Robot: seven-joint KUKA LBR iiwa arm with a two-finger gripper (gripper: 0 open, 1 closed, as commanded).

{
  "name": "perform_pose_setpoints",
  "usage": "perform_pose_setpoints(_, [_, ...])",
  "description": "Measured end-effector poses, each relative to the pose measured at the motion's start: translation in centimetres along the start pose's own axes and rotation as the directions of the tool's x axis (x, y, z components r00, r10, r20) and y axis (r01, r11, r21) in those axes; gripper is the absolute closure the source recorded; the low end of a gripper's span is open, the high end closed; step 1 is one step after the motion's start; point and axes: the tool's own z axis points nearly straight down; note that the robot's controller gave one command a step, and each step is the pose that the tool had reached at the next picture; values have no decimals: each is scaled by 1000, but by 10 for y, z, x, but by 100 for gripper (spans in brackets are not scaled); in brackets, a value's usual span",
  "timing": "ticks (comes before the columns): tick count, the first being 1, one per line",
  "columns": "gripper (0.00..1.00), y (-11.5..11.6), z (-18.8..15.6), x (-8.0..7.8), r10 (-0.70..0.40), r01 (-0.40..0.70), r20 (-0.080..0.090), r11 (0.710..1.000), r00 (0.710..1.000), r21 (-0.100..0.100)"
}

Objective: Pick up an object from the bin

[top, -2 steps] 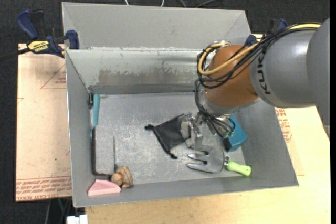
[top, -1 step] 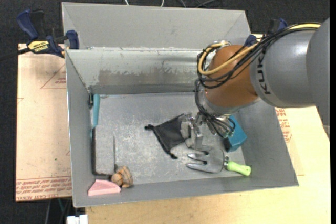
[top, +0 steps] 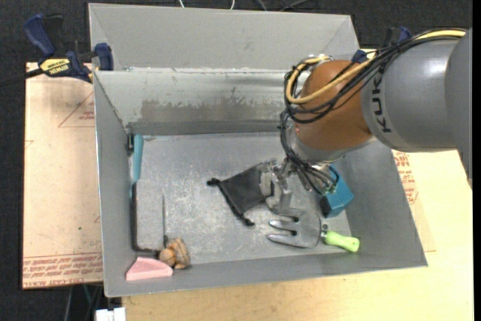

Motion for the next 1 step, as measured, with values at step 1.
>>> perform_pose_setpoints(1, [100, 1, -38, 2, 0, 0, -7, 1000, 1000, -2])
